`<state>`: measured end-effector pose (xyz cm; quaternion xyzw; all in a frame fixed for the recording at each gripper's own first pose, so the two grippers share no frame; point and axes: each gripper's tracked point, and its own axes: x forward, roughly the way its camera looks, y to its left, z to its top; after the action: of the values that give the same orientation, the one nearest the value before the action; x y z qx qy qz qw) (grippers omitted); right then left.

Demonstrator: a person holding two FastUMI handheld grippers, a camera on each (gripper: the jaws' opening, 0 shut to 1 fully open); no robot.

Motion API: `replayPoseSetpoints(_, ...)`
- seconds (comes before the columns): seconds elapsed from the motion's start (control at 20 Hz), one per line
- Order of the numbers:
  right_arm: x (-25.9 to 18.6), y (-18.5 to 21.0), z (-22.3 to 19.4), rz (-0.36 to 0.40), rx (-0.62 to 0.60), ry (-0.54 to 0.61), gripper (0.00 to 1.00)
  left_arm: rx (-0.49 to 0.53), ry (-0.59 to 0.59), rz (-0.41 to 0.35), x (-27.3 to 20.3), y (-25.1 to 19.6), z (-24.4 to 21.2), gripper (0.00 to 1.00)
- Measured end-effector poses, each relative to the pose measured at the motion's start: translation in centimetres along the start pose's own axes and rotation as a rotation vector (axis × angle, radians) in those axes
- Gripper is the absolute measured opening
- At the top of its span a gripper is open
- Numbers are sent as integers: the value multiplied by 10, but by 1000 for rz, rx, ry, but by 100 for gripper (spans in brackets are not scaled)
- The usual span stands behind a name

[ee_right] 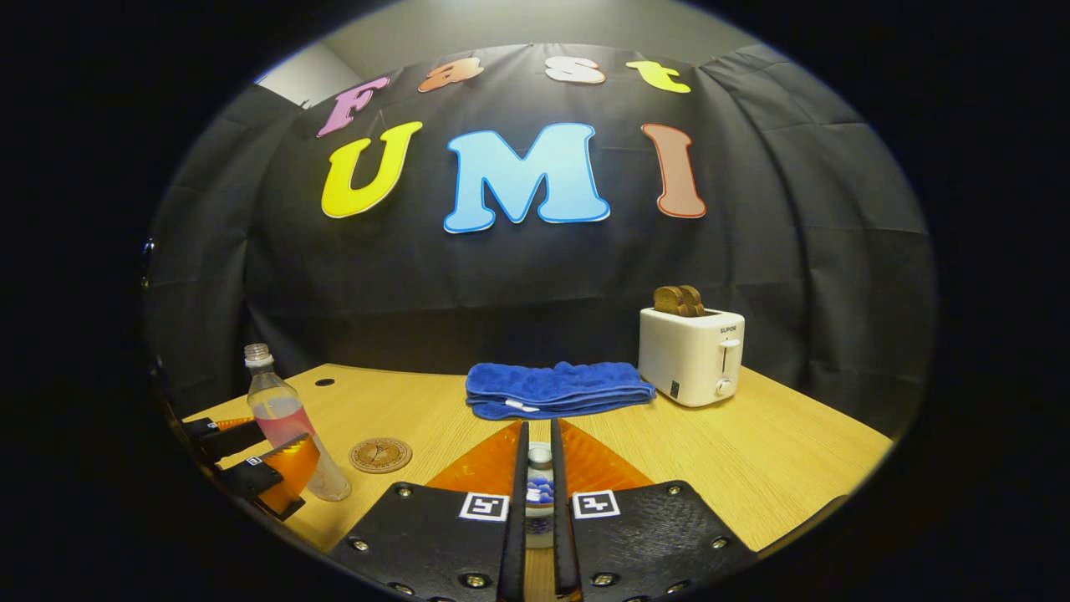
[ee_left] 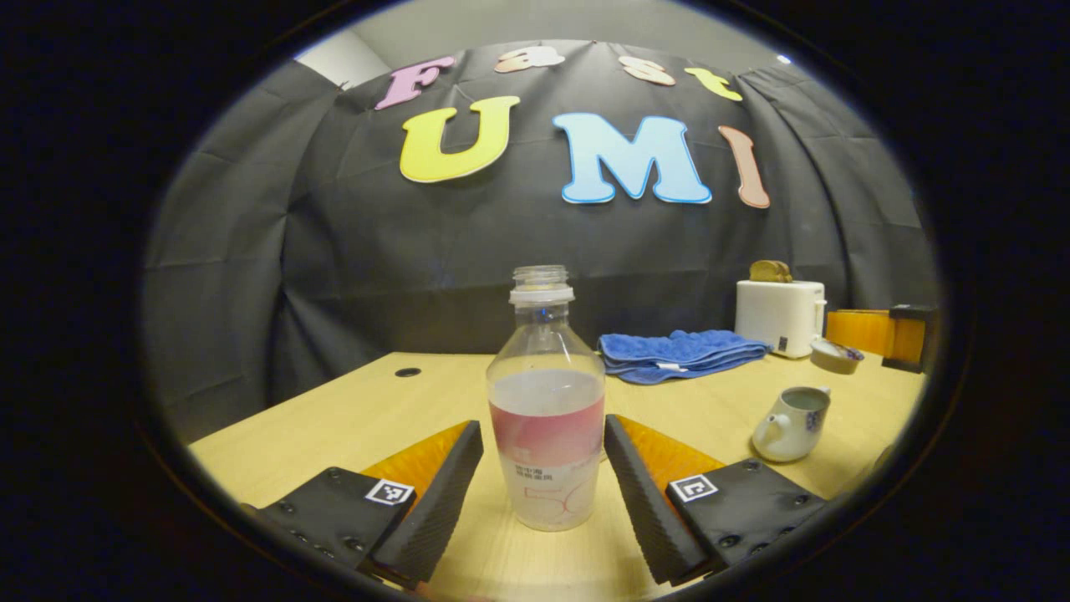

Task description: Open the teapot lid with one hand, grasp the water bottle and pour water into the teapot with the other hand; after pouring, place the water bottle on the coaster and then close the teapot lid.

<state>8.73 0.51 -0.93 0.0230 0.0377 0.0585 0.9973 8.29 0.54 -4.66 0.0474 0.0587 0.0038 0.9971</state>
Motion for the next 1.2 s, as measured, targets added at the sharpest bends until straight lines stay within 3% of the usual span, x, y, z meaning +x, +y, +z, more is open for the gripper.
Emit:
replayPoseSetpoints(0.4, -8, -39, 7, -76, 2, -21, 14, 21, -24, -35, 14, -11, 7, 100)
replayPoseSetpoints(0.5, -13, -54, 7, -105, 12, -21, 13, 15, -25, -41, 15, -12, 6, 88)
replayPoseSetpoints(0.75, -24, -77, 2, -142, 47, -17, 13, 35, -21, -60, 17, -15, 8, 85)
replayPoseSetpoints(1.2, -39, -94, -5, -152, 83, -7, 14, 312, -38, -92, 38, -27, 32, 84)
